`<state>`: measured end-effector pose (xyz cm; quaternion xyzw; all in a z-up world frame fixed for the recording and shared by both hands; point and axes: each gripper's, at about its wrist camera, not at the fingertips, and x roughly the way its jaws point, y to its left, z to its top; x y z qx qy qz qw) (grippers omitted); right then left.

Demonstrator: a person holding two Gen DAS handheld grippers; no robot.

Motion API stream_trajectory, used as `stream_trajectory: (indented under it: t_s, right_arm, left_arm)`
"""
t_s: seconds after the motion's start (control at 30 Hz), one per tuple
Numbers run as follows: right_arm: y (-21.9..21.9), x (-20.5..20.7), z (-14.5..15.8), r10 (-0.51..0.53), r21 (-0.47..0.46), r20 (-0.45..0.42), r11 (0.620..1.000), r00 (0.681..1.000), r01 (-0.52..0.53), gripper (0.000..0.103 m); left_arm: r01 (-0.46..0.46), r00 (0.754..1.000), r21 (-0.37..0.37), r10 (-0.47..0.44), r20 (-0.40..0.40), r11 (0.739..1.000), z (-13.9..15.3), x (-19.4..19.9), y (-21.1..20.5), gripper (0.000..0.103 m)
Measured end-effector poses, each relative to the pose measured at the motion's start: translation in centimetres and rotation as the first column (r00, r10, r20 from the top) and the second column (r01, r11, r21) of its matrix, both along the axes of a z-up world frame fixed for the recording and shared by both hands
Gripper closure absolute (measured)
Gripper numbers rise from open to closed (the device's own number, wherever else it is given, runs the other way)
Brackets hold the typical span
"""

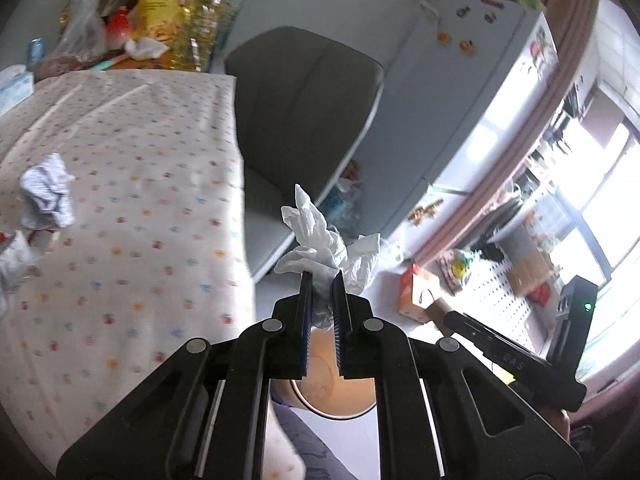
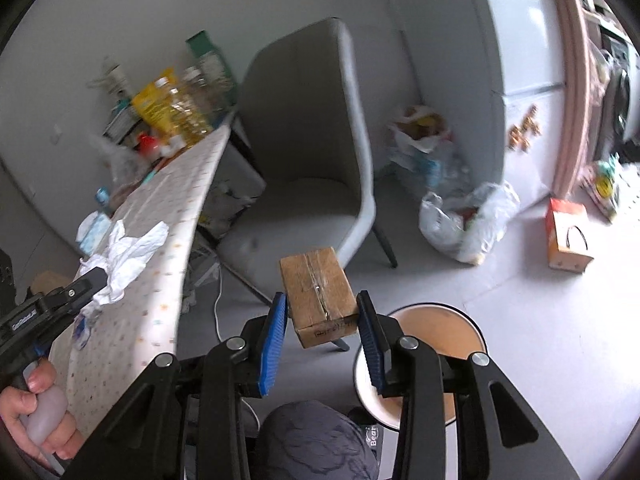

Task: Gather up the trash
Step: 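Carry box and tissue to the bucket and open both grippers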

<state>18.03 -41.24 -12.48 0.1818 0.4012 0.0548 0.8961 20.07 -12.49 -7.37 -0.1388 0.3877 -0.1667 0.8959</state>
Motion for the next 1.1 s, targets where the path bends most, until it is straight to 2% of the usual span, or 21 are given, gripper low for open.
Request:
stream_trajectory:
  t_s: [0.03, 0.1, 0.57, 0.8, 0.87, 0.9, 0.93, 0.97, 1.0, 1.1]
  right_arm:
    - [-0.7, 0.0, -0.4, -0.016, 0.009, -0.006, 1.0, 1.0, 0.016, 0.045]
    - [-1.9, -0.4, -0.7, -0.055, 0.02, 0.003, 0.998, 0.998, 0.055, 0.033]
    - [-7.8, -3.3, -2.0, -0.175, 0.058, -0.002, 0.983, 0.984, 0.175, 0.033]
    - [-10.0, -4.9, -1.8, -0.223, 0.067, 0.01, 0.973, 0.975, 0.221, 0.029]
    - [-10.7, -5.5, -1.8, -0.235, 0.07, 0.012, 0.97, 0.972, 0.233, 0.029]
    - [-11.0, -5.7, -1.7, -0.242, 0.072, 0.012, 0.968, 0.97, 0.24, 0.029]
    - [-11.3, -6.0, -1.7, -0.25, 0.072, 0.013, 0.966, 0.968, 0.249, 0.028]
    - [-11.6, -6.3, -1.7, -0.256, 0.073, 0.014, 0.964, 0.967, 0.254, 0.028]
    - [-11.9, -6.5, -1.7, -0.261, 0.074, 0.014, 0.963, 0.965, 0.26, 0.028]
    - [-12.1, -6.8, -1.7, -0.266, 0.077, 0.016, 0.961, 0.964, 0.264, 0.028]
  left_arm:
    - [0.01, 1.0, 0.004, -0.01, -0.003, 1.0, -0.1, 0.1, -0.5, 0.093]
    - [0.03, 1.0, 0.014, -0.03, -0.007, 0.999, -0.3, 0.2, -1.7, 0.093]
    - [0.163, 0.985, 0.057, -0.159, -0.065, 0.985, -2.7, 1.0, -8.7, 0.093]
    - [0.239, 0.967, 0.076, -0.231, -0.109, 0.968, -4.6, 1.2, -12.3, 0.093]
    - [0.27, 0.957, 0.062, -0.261, -0.129, 0.961, -5.2, 1.2, -13.4, 0.092]
    - [0.284, 0.952, 0.049, -0.276, -0.135, 0.958, -5.5, 1.3, -13.7, 0.08]
    - [0.295, 0.947, 0.043, -0.286, -0.145, 0.954, -5.7, 1.3, -14.1, 0.046]
    - [0.285, 0.951, 0.042, -0.277, -0.14, 0.958, -5.6, 1.3, -14.2, 0.03]
    - [0.258, 0.961, 0.033, -0.253, -0.112, 0.965, -5.4, 1.0, -13.8, 0.023]
    - [0.233, 0.968, 0.049, -0.227, -0.105, 0.971, -5.2, 0.7, -13.2, 0.02]
